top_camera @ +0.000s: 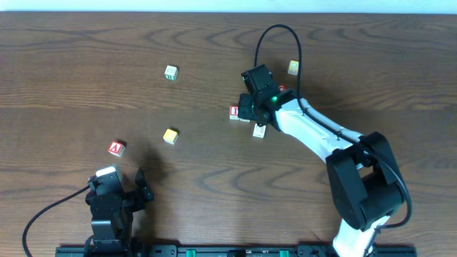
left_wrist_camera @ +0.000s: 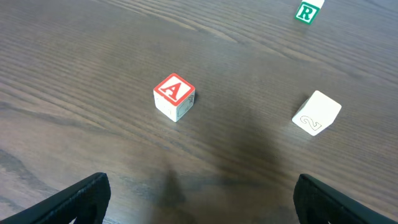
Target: Spell out Ai2
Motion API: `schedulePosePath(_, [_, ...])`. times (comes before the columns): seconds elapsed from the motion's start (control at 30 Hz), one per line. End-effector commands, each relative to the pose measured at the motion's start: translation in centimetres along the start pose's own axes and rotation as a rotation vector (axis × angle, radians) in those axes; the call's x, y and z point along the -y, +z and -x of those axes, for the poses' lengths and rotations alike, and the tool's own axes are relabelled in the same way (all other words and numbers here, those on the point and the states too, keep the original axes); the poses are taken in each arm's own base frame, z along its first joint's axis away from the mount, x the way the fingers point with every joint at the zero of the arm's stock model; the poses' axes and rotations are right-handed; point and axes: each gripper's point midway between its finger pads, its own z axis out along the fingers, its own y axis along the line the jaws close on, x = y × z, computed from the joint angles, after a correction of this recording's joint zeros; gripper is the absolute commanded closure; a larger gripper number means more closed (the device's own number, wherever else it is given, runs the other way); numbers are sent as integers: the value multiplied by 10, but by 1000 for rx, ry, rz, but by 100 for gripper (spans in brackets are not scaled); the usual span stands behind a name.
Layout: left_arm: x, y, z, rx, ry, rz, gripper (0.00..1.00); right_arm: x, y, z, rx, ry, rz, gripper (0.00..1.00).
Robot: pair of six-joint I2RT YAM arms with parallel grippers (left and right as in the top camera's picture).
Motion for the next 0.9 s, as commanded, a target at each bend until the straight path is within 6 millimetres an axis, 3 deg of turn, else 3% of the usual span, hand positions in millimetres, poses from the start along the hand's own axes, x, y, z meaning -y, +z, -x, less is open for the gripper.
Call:
schedulePosePath(0.0, [0, 2, -3, -6, 8, 1, 5, 13, -8, 16, 38, 27, -15, 80])
schedulePosePath(0.07, [0, 2, -3, -6, 8, 1, 5, 17, -26, 29, 75, 46, -7, 82])
schedulePosePath(0.2, [0, 2, -3, -6, 8, 1, 5, 35, -98, 52, 201, 4, -80, 76])
schedulePosePath(0.27, [0, 2, -3, -6, 8, 1, 5, 42, -139, 51, 260, -33, -93, 74])
schedulePosePath(0.37, [0, 2, -3, -6, 8, 1, 5, 56, -177, 34, 332, -29, -77, 66])
schedulePosePath(0.4, [0, 2, -3, -6, 8, 1, 5, 60, -184, 27, 348, -26, -70, 53])
schedulePosePath(0.47, [0, 2, -3, -6, 8, 1, 5, 76, -206, 4, 410, -16, -57, 1])
schedulePosePath(0.67, [0, 2, -3, -6, 8, 1, 5, 105, -257, -38, 565, 9, 6, 1])
schedulePosePath(0.77, [0, 2, -3, -6, 8, 1, 5, 113, -267, -54, 593, 13, 21, 1])
schedulePosePath(0.87, [0, 2, -3, -6, 8, 1, 5, 122, -265, -69, 557, 8, 1, 1])
